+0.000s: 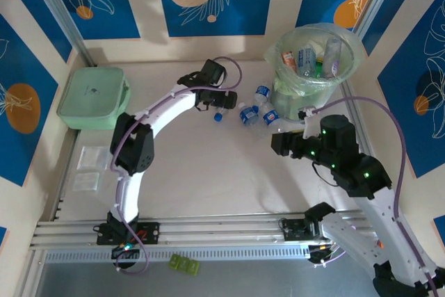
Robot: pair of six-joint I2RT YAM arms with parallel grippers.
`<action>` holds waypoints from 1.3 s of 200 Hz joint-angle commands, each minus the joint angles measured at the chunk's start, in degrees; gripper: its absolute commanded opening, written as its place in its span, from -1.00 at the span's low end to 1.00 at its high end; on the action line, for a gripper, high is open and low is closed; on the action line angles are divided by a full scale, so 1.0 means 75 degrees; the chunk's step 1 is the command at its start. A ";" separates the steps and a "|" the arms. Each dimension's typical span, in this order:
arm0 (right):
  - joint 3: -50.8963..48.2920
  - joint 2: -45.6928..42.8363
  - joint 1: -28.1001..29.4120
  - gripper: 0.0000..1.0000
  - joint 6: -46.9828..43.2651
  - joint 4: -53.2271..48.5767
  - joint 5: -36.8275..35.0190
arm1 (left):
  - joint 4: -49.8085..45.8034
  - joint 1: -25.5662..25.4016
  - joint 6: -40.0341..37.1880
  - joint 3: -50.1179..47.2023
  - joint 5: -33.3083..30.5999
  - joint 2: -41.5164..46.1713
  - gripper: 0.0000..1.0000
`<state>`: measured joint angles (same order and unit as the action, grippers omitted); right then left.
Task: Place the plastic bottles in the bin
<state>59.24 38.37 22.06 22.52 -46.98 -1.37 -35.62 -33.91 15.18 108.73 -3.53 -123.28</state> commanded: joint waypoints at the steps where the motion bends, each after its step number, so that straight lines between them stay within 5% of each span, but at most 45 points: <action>1: -0.0075 -0.0266 -0.0461 0.44 -0.0008 -0.0229 0.1001 | -0.0260 0.0147 -0.0628 0.0820 0.0086 -0.0567 0.99; 27: -0.0290 -0.0382 -0.0830 0.43 0.0234 -0.0063 0.1640 | -0.0692 0.0254 -0.0690 0.1800 0.0517 -0.1449 1.00; 94: -0.0433 -0.0244 -0.1110 0.42 0.0430 0.0190 0.2198 | -0.1661 0.0347 -0.0755 0.3452 0.0048 -0.2896 0.83; 157: -0.0468 -0.0121 -0.1222 0.42 0.0454 0.0149 0.2303 | -0.1544 0.0373 -0.0851 0.3632 0.0658 -0.3234 0.35; 194: -0.0174 -0.0160 -0.1230 0.42 0.0424 0.0004 0.2245 | -0.1467 0.0373 -0.0958 0.3344 0.0496 -0.2971 0.12; 260: 0.0090 -0.0071 -0.1167 0.41 0.0661 -0.0427 0.1711 | -0.0489 0.0373 -0.0894 0.1299 0.0340 -0.0518 0.09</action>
<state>56.97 37.43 13.08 26.44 -47.42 13.50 -43.35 -31.59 8.47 122.34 -0.60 -138.17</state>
